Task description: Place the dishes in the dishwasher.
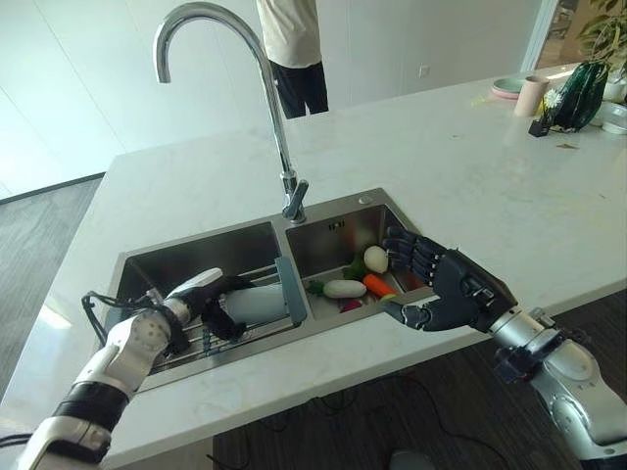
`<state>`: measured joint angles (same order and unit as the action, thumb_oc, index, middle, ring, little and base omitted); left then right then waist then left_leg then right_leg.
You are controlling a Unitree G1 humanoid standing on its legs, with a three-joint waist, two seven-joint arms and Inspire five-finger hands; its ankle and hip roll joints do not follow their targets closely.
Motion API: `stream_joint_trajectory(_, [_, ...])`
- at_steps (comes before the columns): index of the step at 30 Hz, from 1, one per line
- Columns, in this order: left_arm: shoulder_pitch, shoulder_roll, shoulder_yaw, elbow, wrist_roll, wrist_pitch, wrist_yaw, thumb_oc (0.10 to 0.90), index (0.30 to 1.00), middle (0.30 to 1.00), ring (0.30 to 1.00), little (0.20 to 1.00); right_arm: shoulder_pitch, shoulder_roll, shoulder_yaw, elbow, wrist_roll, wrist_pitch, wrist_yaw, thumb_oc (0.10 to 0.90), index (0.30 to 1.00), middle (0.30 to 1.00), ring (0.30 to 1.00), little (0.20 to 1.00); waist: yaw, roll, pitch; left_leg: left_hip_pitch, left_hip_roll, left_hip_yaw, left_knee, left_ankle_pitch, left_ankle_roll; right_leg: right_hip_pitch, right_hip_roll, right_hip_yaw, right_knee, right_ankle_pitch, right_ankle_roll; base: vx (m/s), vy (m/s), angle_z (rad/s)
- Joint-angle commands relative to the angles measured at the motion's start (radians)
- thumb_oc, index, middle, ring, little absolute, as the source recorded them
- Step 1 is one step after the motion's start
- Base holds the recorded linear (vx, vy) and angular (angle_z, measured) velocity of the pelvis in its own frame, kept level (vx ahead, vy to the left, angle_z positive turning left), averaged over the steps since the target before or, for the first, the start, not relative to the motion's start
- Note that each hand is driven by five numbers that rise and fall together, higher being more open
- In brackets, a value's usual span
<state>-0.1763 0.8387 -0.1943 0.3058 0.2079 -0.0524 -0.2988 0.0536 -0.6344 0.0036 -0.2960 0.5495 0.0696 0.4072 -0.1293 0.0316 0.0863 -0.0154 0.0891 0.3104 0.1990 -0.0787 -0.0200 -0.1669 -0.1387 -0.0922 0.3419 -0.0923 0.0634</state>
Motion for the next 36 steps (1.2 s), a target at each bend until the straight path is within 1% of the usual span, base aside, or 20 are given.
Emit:
stream_joint_trajectory(1, [-0.094, 0.045, 0.118, -0.074, -0.051, -0.07, 0.116, 0.4, 0.3, 0.3, 0.3, 0.3, -0.071, 0.017, -0.061, -0.065, 0.017, -0.095, 0.006, 0.8, 0.9, 0.9, 0.9, 0.9, 0.013, -0.001, -0.025, 0.005, 0.012, -0.044, 0.101, -0.209, 0.003, 0.077, -0.028, -0.052, -0.042, -0.076, 0.107, -0.02, -0.005, 0.04])
stream_joint_trajectory(6, [-0.03, 0.045, 0.222, -0.143, -0.139, -0.087, 0.174, 0.4, 0.3, 0.3, 0.3, 0.3, -0.065, 0.024, -0.071, -0.077, 0.011, -0.082, 0.003, 0.8, 0.9, 0.9, 0.9, 0.9, 0.035, -0.004, -0.024, -0.003, 0.008, -0.063, 0.101, -0.203, 0.0, 0.08, -0.037, -0.07, -0.042, -0.078, 0.107, -0.01, 0.006, 0.08])
stream_joint_trajectory(9, [0.015, 0.023, 0.302, -0.194, -0.181, -0.111, 0.237, 0.4, 0.3, 0.3, 0.3, 0.3, -0.056, 0.038, -0.076, -0.086, -0.002, -0.078, 0.002, 0.8, 0.9, 0.9, 0.9, 0.9, 0.054, -0.007, -0.022, -0.011, 0.006, -0.078, 0.101, -0.2, -0.003, 0.083, -0.046, -0.085, -0.042, -0.083, 0.107, -0.02, 0.013, 0.14])
stream_joint_trajectory(12, [0.06, -0.004, 0.358, -0.253, -0.191, -0.125, 0.277, 0.4, 0.3, 0.3, 0.3, 0.3, -0.05, 0.046, -0.085, -0.102, -0.01, -0.068, -0.001, 0.8, 0.9, 0.9, 0.9, 0.9, 0.067, -0.011, -0.017, -0.016, 0.003, -0.091, 0.101, -0.198, -0.004, 0.086, -0.056, -0.1, -0.042, -0.085, 0.107, -0.03, 0.015, 0.16])
stream_joint_trajectory(17, [0.107, -0.048, 0.419, -0.327, -0.281, -0.148, 0.285, 0.4, 0.3, 0.3, 0.3, 0.3, -0.039, 0.061, -0.099, -0.111, -0.015, -0.067, 0.003, 0.8, 0.9, 0.9, 0.9, 0.9, 0.083, -0.017, -0.017, -0.02, -0.001, -0.106, 0.101, -0.197, -0.005, 0.093, -0.065, -0.114, -0.042, -0.09, 0.109, -0.01, 0.002, 0.13])
stream_joint_trajectory(18, [0.113, -0.059, 0.432, -0.342, -0.295, -0.163, 0.293, 0.4, 0.3, 0.3, 0.3, 0.3, -0.037, 0.067, -0.1, -0.113, -0.018, -0.067, 0.005, 0.8, 0.9, 0.9, 0.9, 0.9, 0.086, -0.018, -0.017, -0.021, -0.002, -0.11, 0.101, -0.196, -0.005, 0.095, -0.067, -0.117, -0.042, -0.092, 0.109, 0.0, -0.003, 0.15])
stream_joint_trajectory(19, [0.129, -0.082, 0.465, -0.379, -0.339, -0.211, 0.322, 0.4, 0.3, 0.3, 0.3, 0.3, -0.033, 0.084, -0.098, -0.119, -0.031, -0.068, 0.004, 0.8, 0.9, 0.9, 0.9, 0.9, 0.095, -0.021, -0.019, -0.023, -0.002, -0.115, 0.101, -0.195, -0.007, 0.098, -0.071, -0.124, -0.042, -0.094, 0.108, 0.01, -0.01, 0.16])
stream_joint_trajectory(20, [0.124, -0.106, 0.481, -0.41, -0.461, -0.266, 0.3, 0.4, 0.3, 0.3, 0.3, 0.3, -0.037, 0.094, -0.093, -0.122, -0.027, -0.075, -0.006, 0.8, 0.9, 0.9, 0.9, 0.9, 0.101, -0.024, -0.02, -0.023, -0.002, -0.119, 0.101, -0.194, -0.008, 0.103, -0.075, -0.133, -0.042, -0.097, 0.107, -0.02, -0.018, 0.2])
stream_joint_trajectory(21, [0.12, -0.127, 0.49, -0.438, -0.51, -0.273, 0.279, 0.4, 0.3, 0.3, 0.3, 0.3, -0.039, 0.103, -0.092, -0.126, -0.014, -0.074, -0.007, 0.8, 0.9, 0.9, 0.9, 0.9, 0.104, -0.026, -0.02, -0.03, -0.002, -0.121, 0.101, -0.186, -0.008, 0.099, -0.077, -0.135, -0.042, -0.091, 0.105, -0.03, -0.043, 0.25])
stream_joint_trajectory(22, [0.113, -0.184, 0.493, -0.491, -0.573, -0.289, 0.258, 0.4, 0.3, 0.3, 0.3, 0.3, -0.044, 0.132, -0.085, -0.136, 0.013, -0.088, -0.012, 0.8, 0.9, 0.9, 0.9, 0.9, 0.111, -0.03, -0.021, -0.036, -0.005, -0.132, 0.101, -0.185, -0.008, 0.099, -0.078, -0.141, -0.042, -0.092, 0.102, -0.03, -0.061, 0.2])
stream_joint_trajectory(24, [0.108, -0.24, 0.476, -0.531, -0.597, -0.344, 0.276, 0.4, 0.3, 0.3, 0.3, 0.3, -0.055, 0.171, -0.062, -0.158, 0.033, -0.112, -0.023, 0.8, 0.9, 0.9, 0.9, 0.9, 0.124, -0.035, -0.023, -0.04, -0.01, -0.151, 0.101, -0.183, -0.01, 0.104, -0.077, -0.148, -0.042, -0.098, 0.096, 0.01, -0.093, 0.15])
stream_joint_trajectory(27, [0.125, -0.267, 0.489, -0.565, -0.61, -0.373, 0.282, 0.4, 0.3, 0.3, 0.3, 0.3, -0.057, 0.184, -0.051, -0.182, 0.032, -0.132, -0.03, 0.8, 0.9, 0.9, 0.9, 0.9, 0.137, -0.036, -0.027, -0.044, -0.008, -0.161, 0.101, -0.181, -0.011, 0.104, -0.072, -0.151, -0.042, -0.105, 0.09, 0.01, -0.1, 0.14])
stream_joint_trajectory(30, [0.141, -0.286, 0.499, -0.594, -0.624, -0.375, 0.287, 0.4, 0.3, 0.3, 0.3, 0.3, -0.06, 0.19, -0.05, -0.192, 0.045, -0.148, -0.027, 0.8, 0.9, 0.9, 0.9, 0.9, 0.153, -0.038, -0.028, -0.044, 0.004, -0.159, 0.101, -0.175, -0.016, 0.108, -0.069, -0.163, -0.042, -0.109, 0.083, 0.01, -0.134, 0.09])
stream_joint_trajectory(31, [0.15, -0.297, 0.5, -0.609, -0.625, -0.375, 0.295, 0.4, 0.3, 0.3, 0.3, 0.3, -0.067, 0.195, -0.044, -0.194, 0.043, -0.156, -0.034, 0.8, 0.9, 0.9, 0.9, 0.9, 0.164, -0.04, -0.026, -0.045, 0.011, -0.159, 0.101, -0.169, -0.02, 0.111, -0.065, -0.173, -0.042, -0.112, 0.078, 0.01, -0.135, 0.17])
stream_joint_trajectory(32, [0.152, -0.3, 0.501, -0.613, -0.625, -0.375, 0.3, 0.4, 0.3, 0.3, 0.3, 0.3, -0.068, 0.196, -0.043, -0.194, 0.045, -0.158, -0.033, 0.8, 0.9, 0.9, 0.9, 0.9, 0.166, -0.04, -0.026, -0.046, 0.013, -0.16, 0.101, -0.168, -0.021, 0.112, -0.064, -0.175, -0.042, -0.113, 0.076, 0.04, -0.204, 0.28])
stream_joint_trajectory(33, [0.167, -0.308, 0.509, -0.628, -0.645, -0.371, 0.301, 0.4, 0.3, 0.3, 0.3, 0.3, -0.072, 0.195, -0.039, -0.197, 0.048, -0.162, -0.034, 0.8, 0.9, 0.9, 0.9, 0.9, 0.18, -0.04, -0.022, -0.043, 0.02, -0.169, 0.101, -0.167, -0.029, 0.123, -0.055, -0.185, -0.042, -0.126, 0.07, 0.02, -0.167, 0.35])
stream_joint_trajectory(35, [0.181, -0.319, 0.521, -0.639, -0.65, -0.373, 0.307, 0.4, 0.3, 0.3, 0.3, 0.3, -0.077, 0.192, -0.034, -0.201, 0.053, -0.163, -0.028, 0.8, 0.9, 0.9, 0.9, 0.9, 0.19, -0.04, -0.02, -0.055, 0.028, -0.174, 0.101, -0.148, -0.037, 0.119, -0.049, -0.196, -0.042, -0.124, 0.06, 0.01, -0.154, 0.31])
stream_joint_trajectory(36, [0.194, -0.326, 0.529, -0.648, -0.648, -0.371, 0.313, 0.4, 0.3, 0.3, 0.3, 0.3, -0.08, 0.189, -0.029, -0.205, 0.06, -0.163, -0.026, 0.8, 0.9, 0.9, 0.9, 0.9, 0.204, -0.038, -0.015, -0.058, 0.033, -0.181, 0.101, -0.137, -0.047, 0.126, -0.044, -0.205, -0.042, -0.129, 0.054, 0.04, -0.165, 0.33])
